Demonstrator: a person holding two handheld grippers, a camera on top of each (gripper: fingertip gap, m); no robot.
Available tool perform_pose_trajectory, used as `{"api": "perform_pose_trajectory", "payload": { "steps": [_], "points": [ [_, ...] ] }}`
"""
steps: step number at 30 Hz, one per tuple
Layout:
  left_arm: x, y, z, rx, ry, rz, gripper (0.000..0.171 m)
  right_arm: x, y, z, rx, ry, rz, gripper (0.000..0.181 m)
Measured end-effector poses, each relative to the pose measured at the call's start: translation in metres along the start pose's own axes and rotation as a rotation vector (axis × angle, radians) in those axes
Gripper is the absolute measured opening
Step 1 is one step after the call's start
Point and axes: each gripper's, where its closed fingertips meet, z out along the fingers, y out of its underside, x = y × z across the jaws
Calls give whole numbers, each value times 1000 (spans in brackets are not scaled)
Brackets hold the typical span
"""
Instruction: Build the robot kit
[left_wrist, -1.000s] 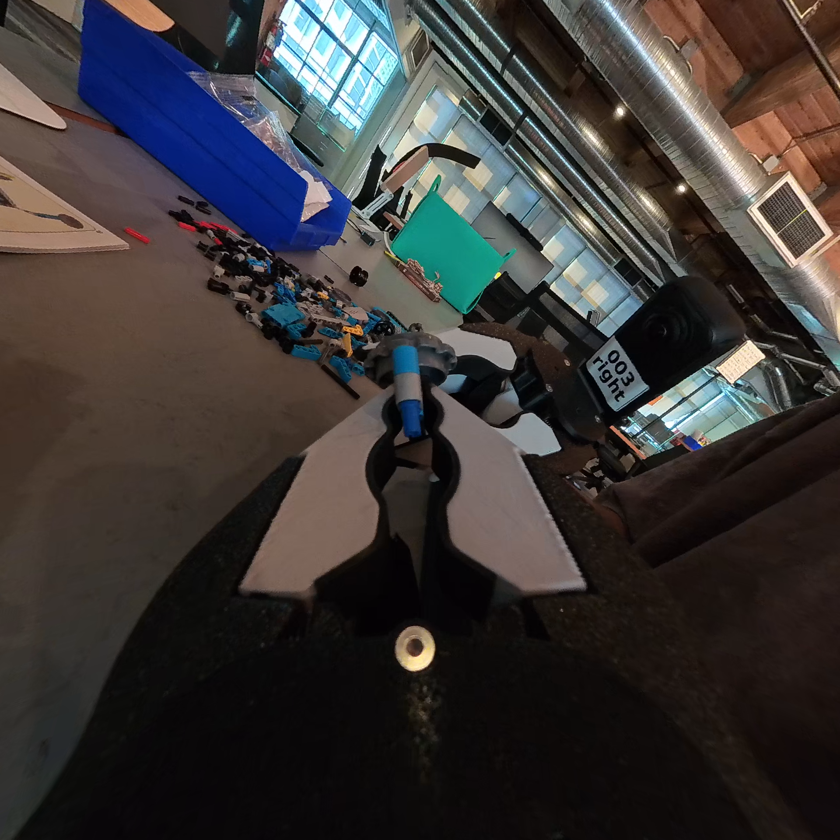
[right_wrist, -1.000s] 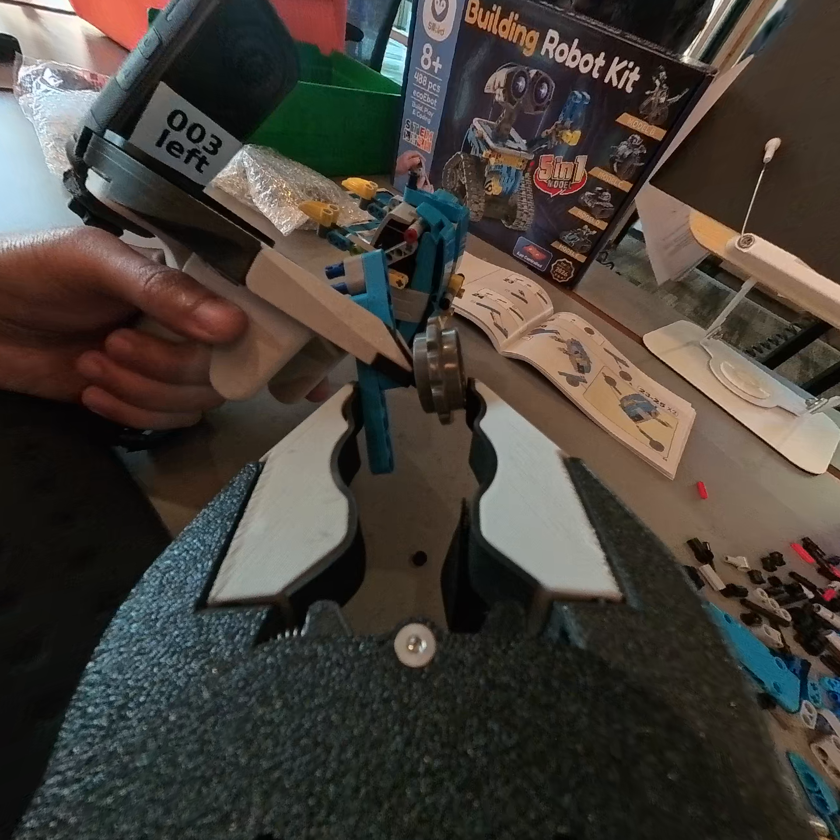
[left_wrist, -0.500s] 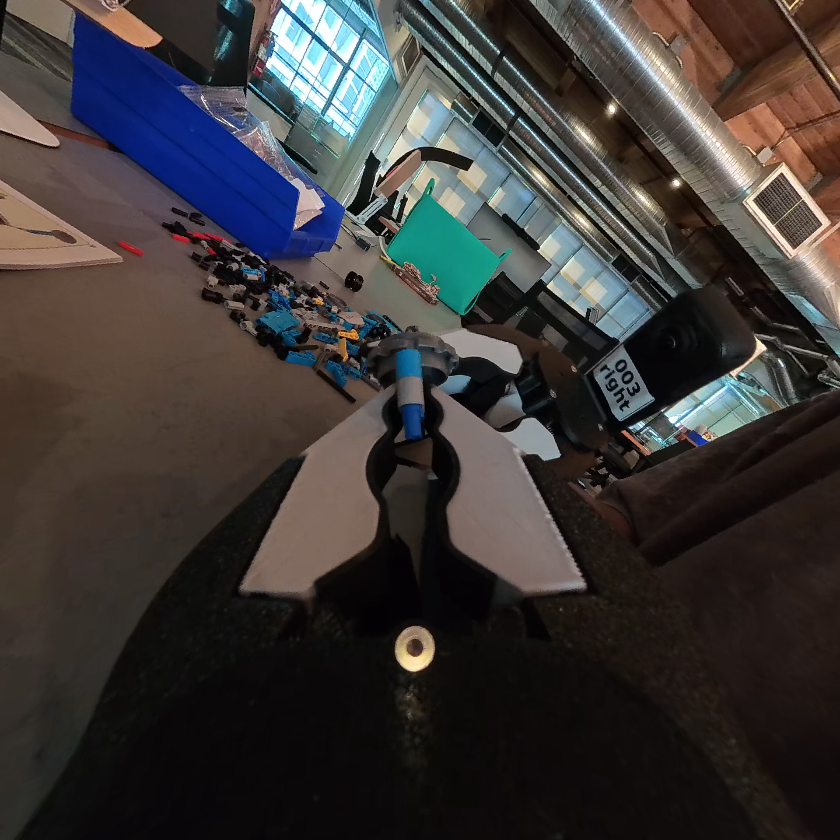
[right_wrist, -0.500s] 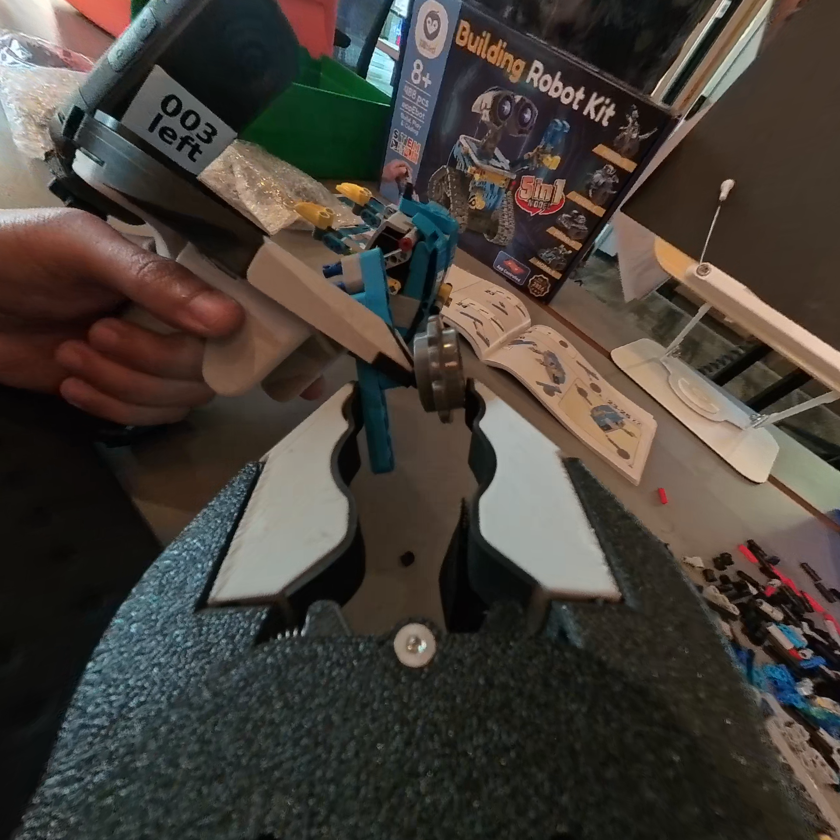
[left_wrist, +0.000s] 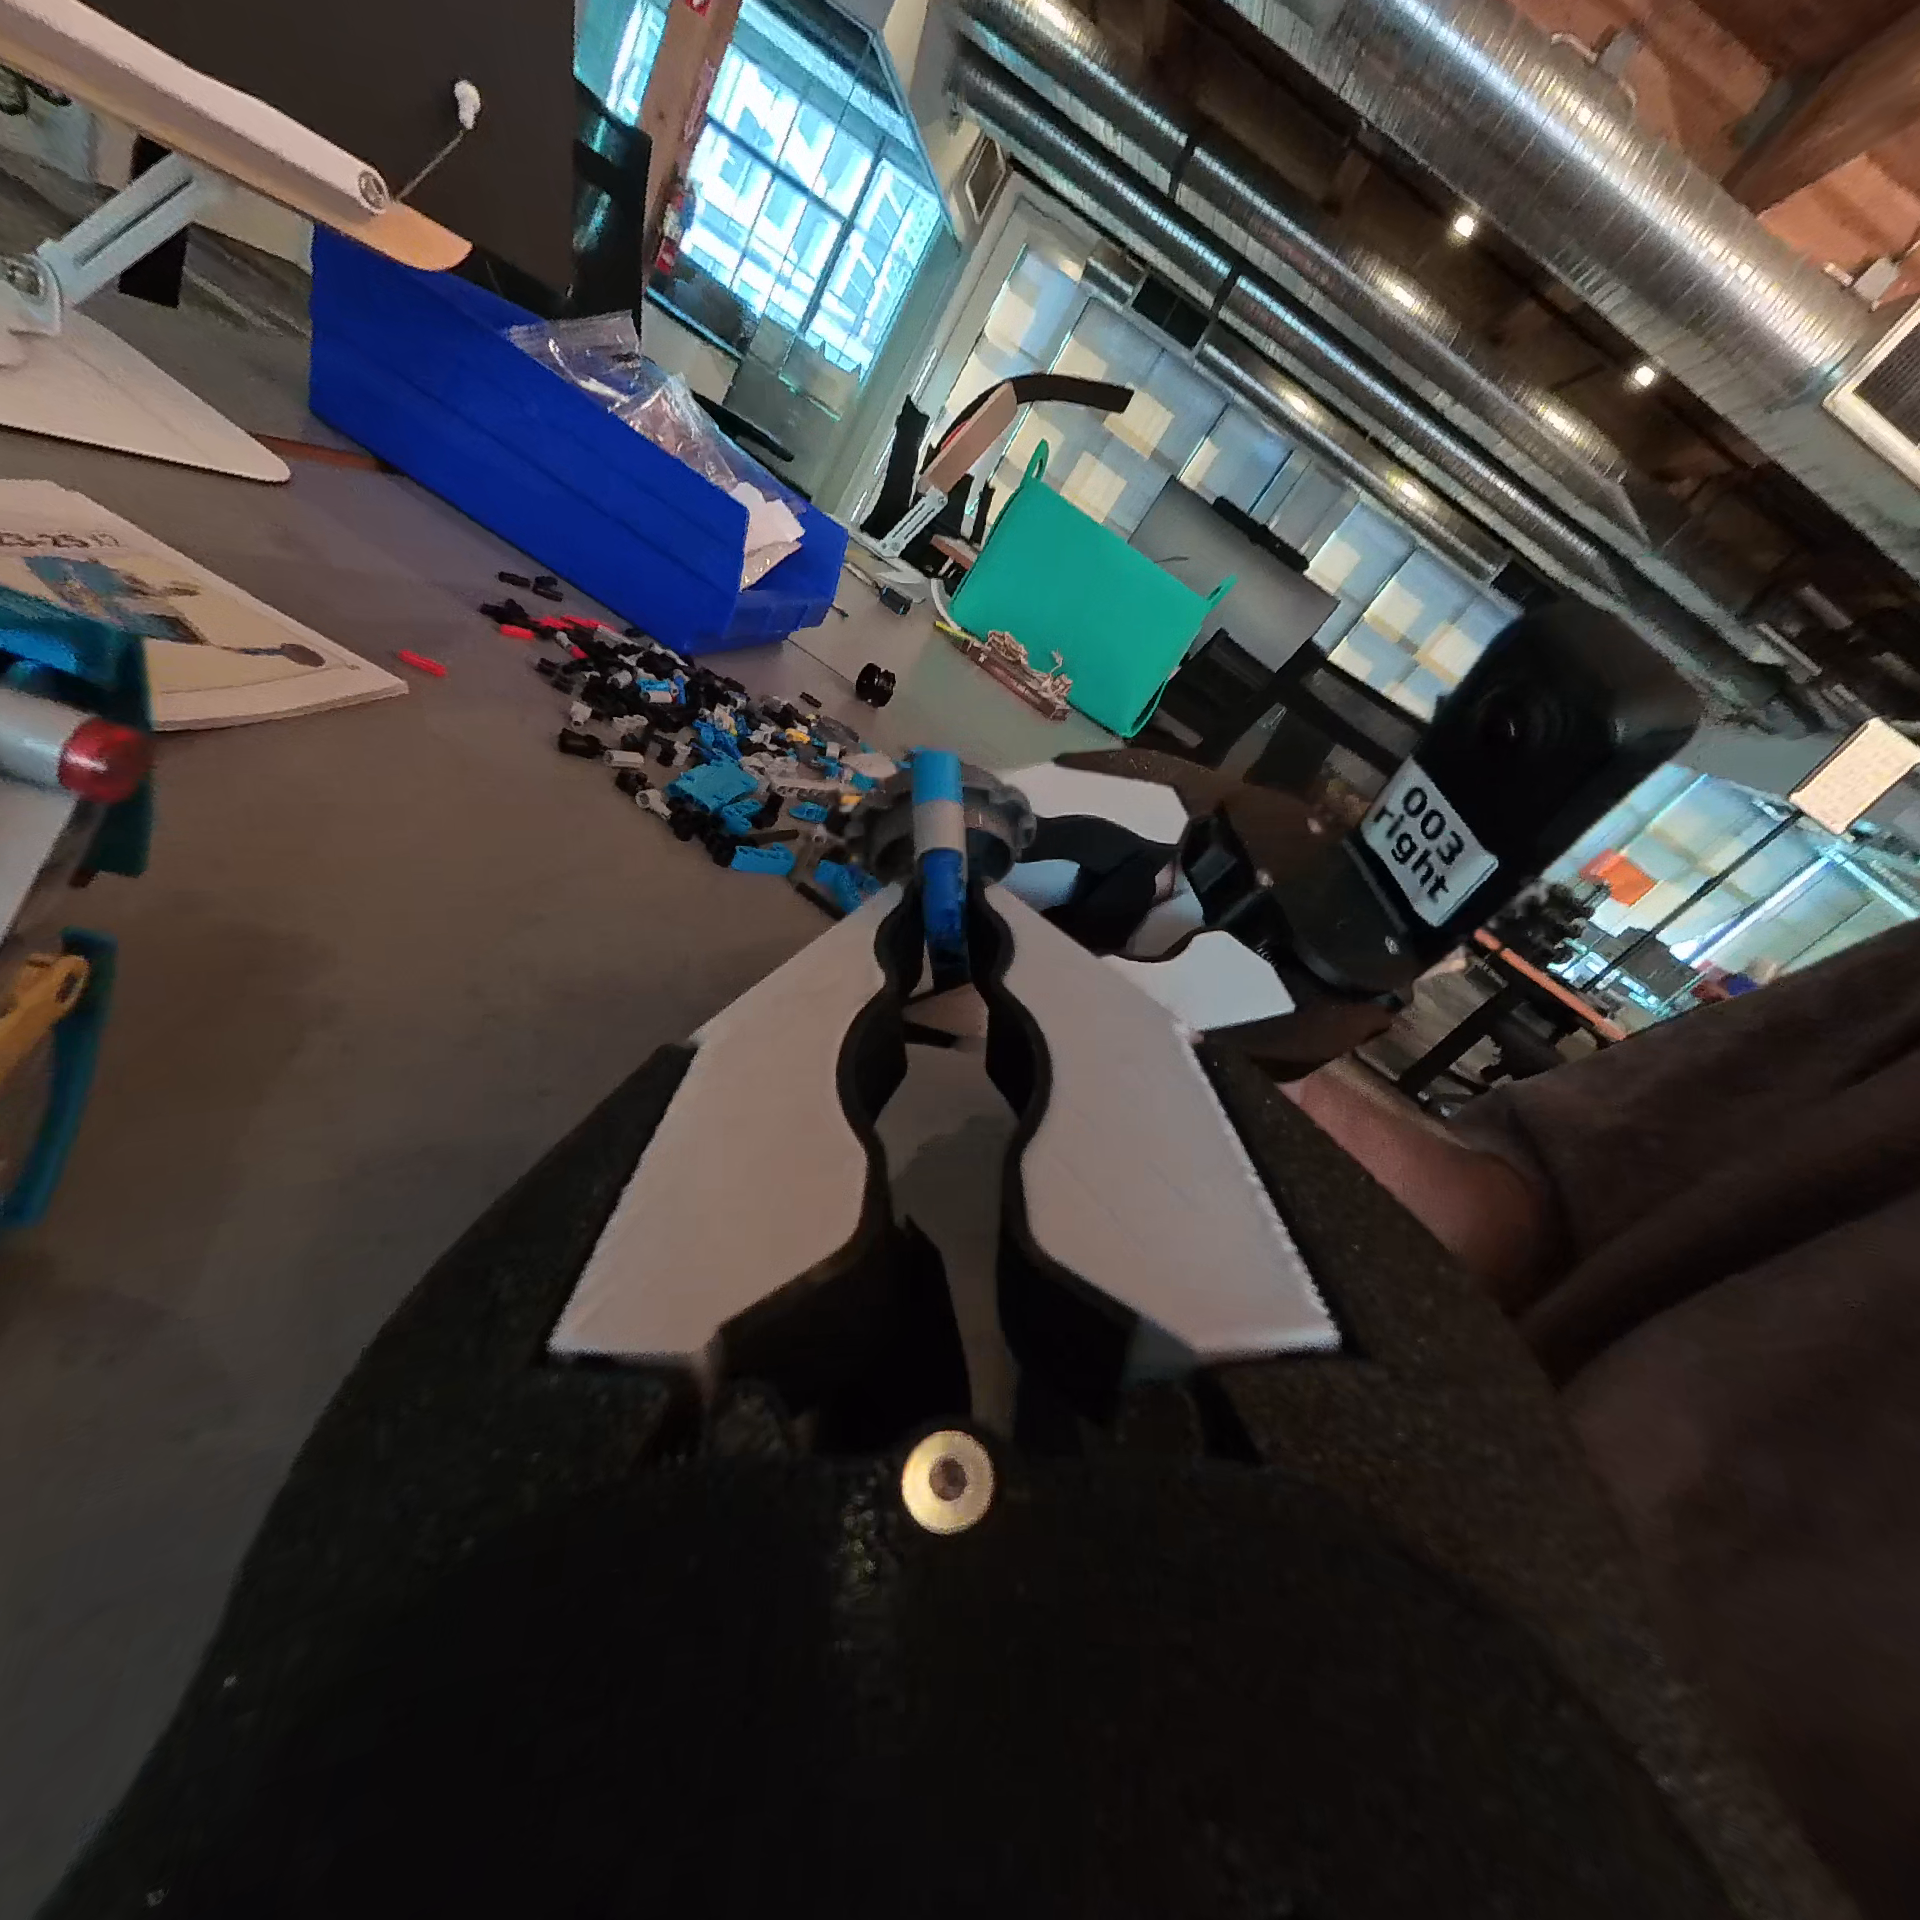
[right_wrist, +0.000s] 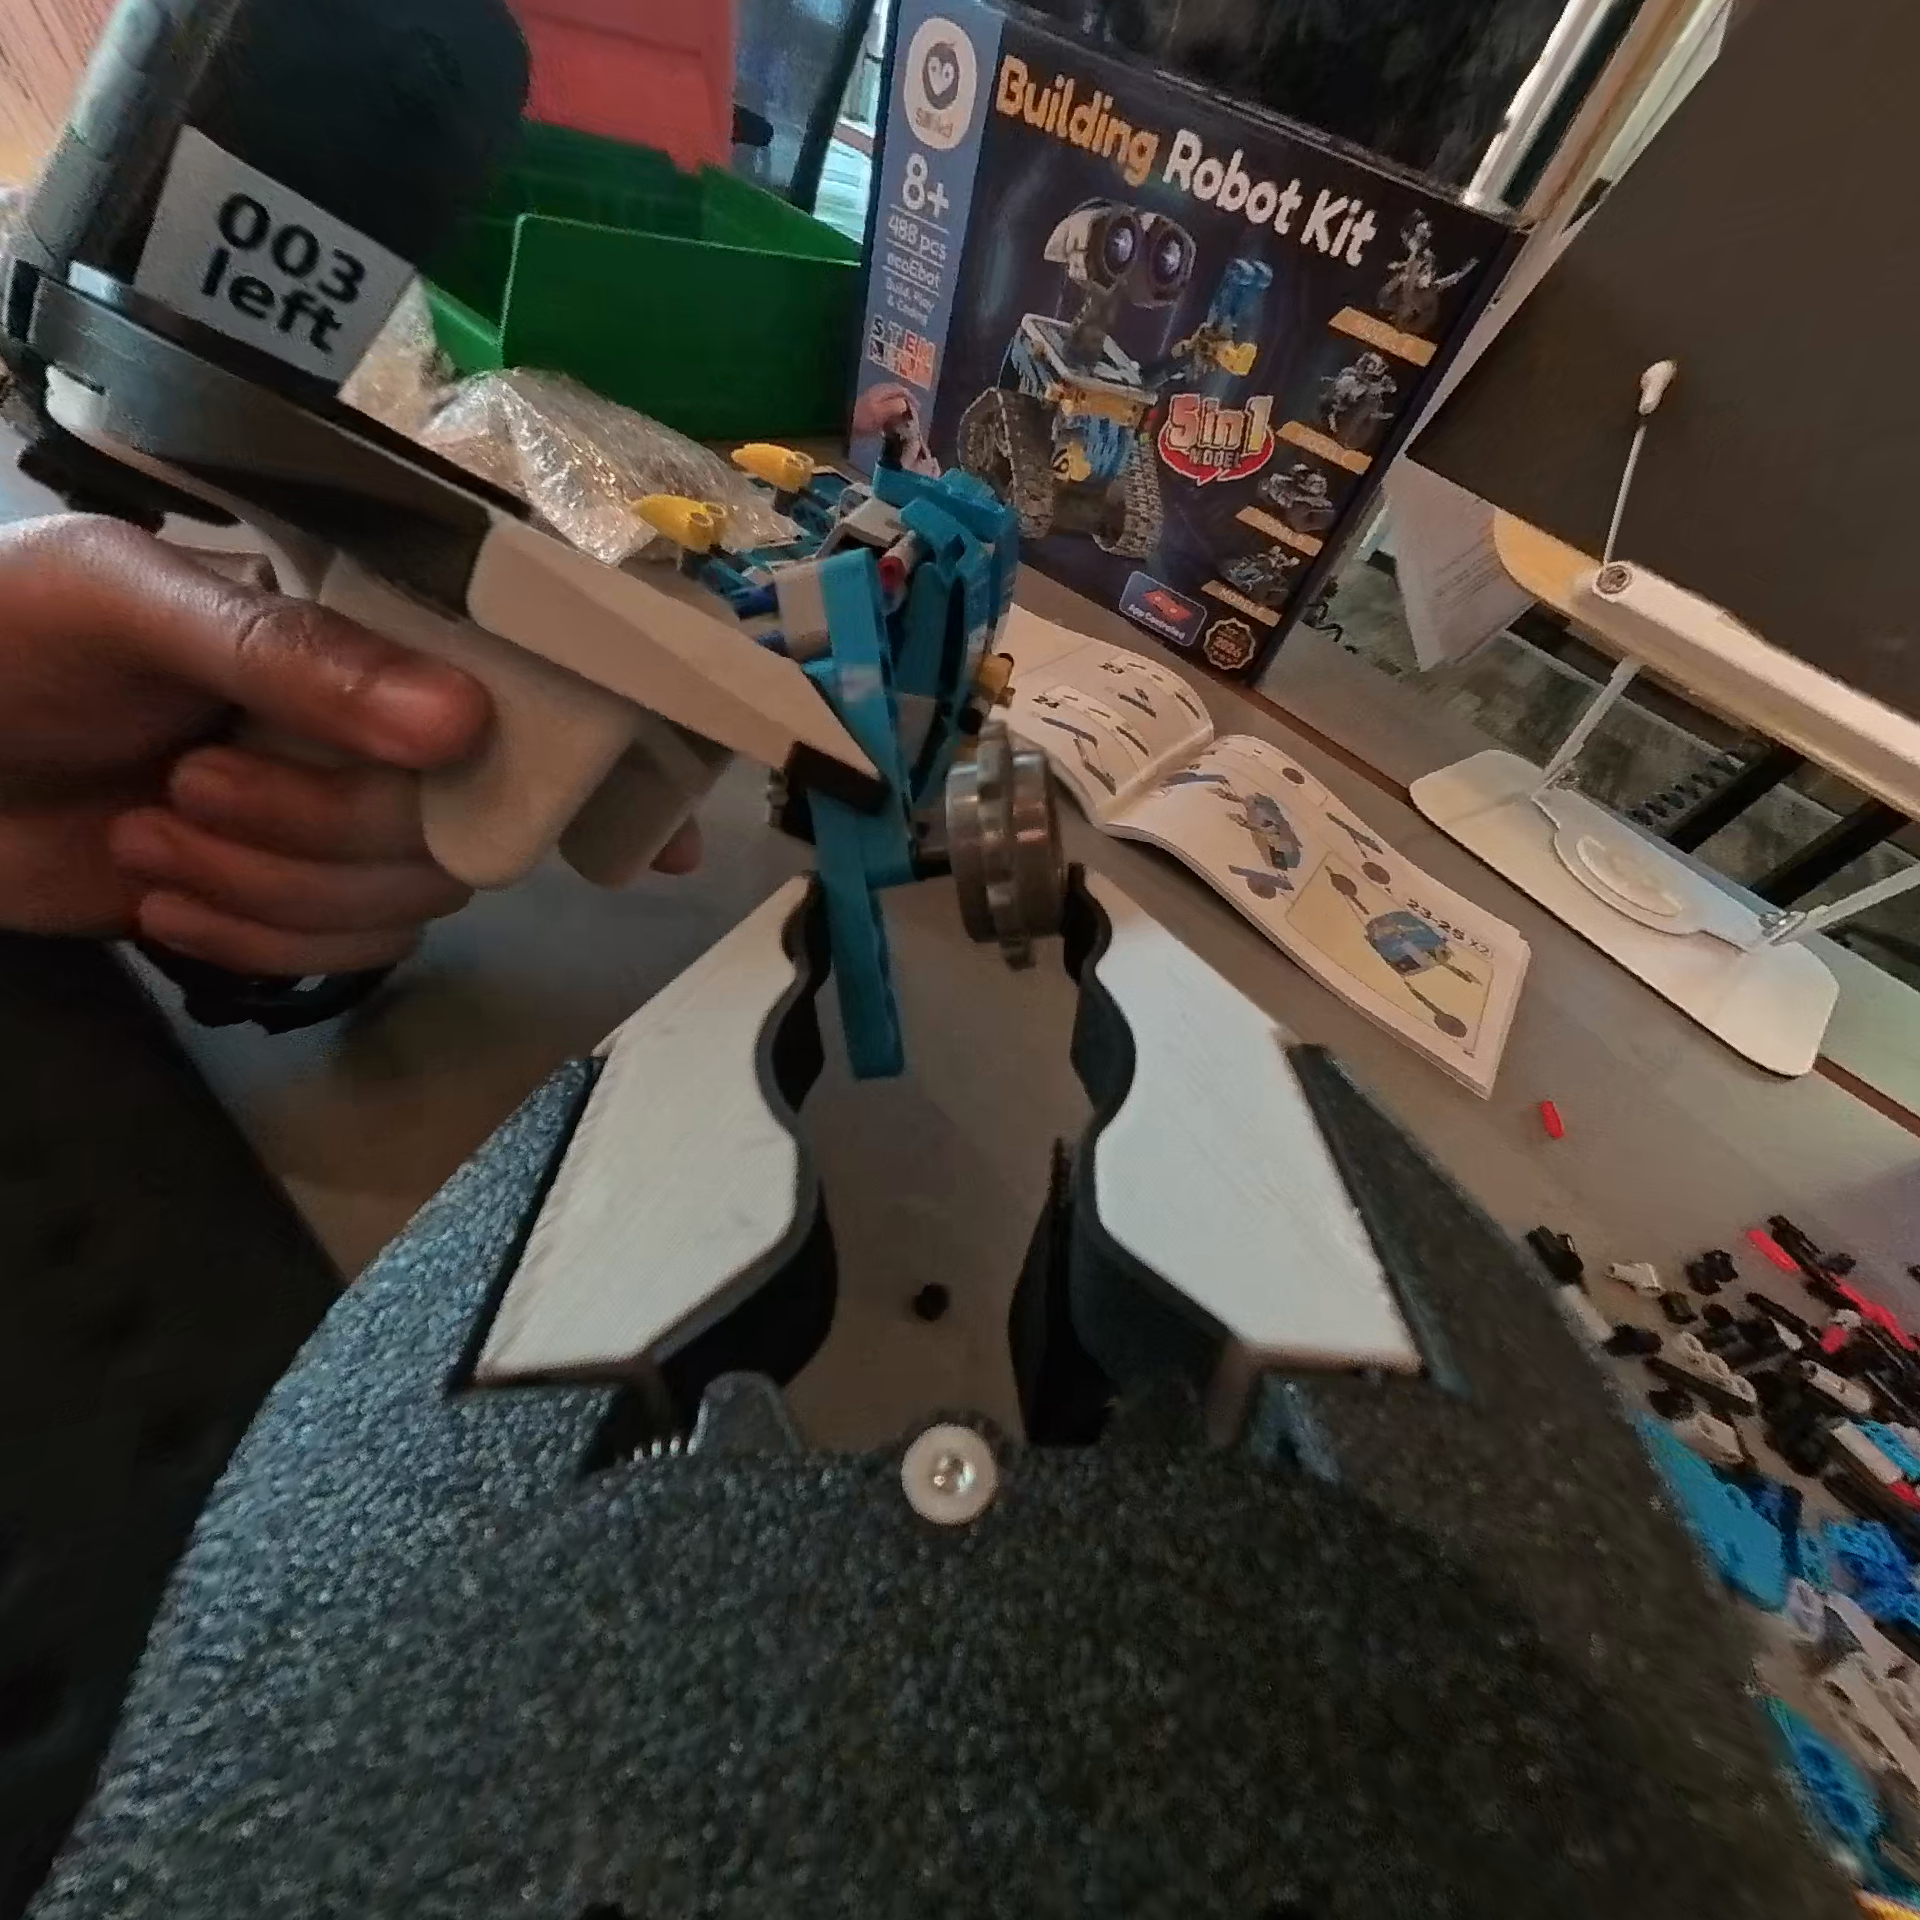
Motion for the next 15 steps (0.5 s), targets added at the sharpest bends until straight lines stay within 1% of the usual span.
{"api": "perform_pose_trajectory", "payload": {
  "steps": [1,2,4,5,7,8,9,10,12,13,15],
  "points": [
    [-1,2,0,-13,-10,7,6,-2,3,1,-12,-23,18,46],
    [-4,3,-1,-19,-23,15,6,-7,8,1,-35,-77,53,46],
    [-3,-3,-5,3,-28,40,7,-16,14,-5,-101,-242,163,66],
    [-3,-7,-9,19,-34,61,7,-12,17,-10,-137,-288,204,71],
    [-6,-11,-18,23,-80,126,7,3,33,-25,-249,-344,242,67],
    [-6,-11,-22,17,-105,165,7,12,46,-33,-321,-352,235,61],
    [-6,-10,-24,5,-128,207,7,22,58,-41,-380,-344,211,43],
    [-7,-7,-25,-12,-152,250,7,29,67,-47,-421,-338,185,28],
    [-10,-2,-25,-50,-202,322,7,34,74,-47,-442,-345,155,18],
    [-11,1,-25,-61,-216,337,7,29,75,-44,-449,-377,141,10],
    [-10,3,-24,-68,-209,339,7,14,80,-35,-482,-449,110,10]
  ]
}}
